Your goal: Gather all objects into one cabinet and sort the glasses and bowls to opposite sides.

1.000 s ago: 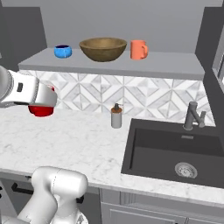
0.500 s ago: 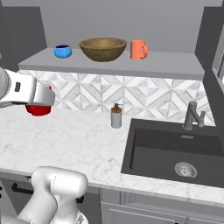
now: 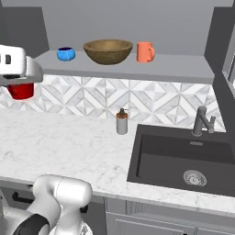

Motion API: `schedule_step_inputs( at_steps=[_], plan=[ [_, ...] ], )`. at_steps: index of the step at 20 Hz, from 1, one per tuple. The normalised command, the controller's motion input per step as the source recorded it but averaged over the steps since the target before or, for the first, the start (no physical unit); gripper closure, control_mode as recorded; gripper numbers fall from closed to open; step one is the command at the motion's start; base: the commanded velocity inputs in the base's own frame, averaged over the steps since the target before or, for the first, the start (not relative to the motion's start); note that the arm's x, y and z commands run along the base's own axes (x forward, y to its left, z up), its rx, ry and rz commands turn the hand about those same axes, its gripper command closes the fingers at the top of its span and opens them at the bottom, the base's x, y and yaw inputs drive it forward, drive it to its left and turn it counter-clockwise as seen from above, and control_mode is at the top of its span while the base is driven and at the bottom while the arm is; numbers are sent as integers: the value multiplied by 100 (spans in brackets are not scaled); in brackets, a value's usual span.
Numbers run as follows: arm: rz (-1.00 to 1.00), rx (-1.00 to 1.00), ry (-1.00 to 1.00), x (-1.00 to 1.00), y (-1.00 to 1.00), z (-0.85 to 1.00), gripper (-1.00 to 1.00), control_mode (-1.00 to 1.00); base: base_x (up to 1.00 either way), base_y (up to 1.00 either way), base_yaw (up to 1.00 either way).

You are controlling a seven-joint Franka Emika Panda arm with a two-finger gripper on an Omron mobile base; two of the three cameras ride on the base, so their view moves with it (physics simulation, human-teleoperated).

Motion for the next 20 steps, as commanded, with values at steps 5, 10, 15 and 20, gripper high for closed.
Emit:
schedule_step_inputs(
  at_steps=[5, 10, 15, 20],
  plan=[
    [11, 6, 0, 51, 27, 1, 100, -100, 0, 0, 0],
    [7, 6, -4, 78, 31, 0, 100, -100, 0, 0, 0],
    [3, 0, -1, 69, 27, -10, 100, -100, 0, 0, 0],
    [0, 1, 0, 59, 18, -6, 100, -100, 0, 0, 0]
  ],
)
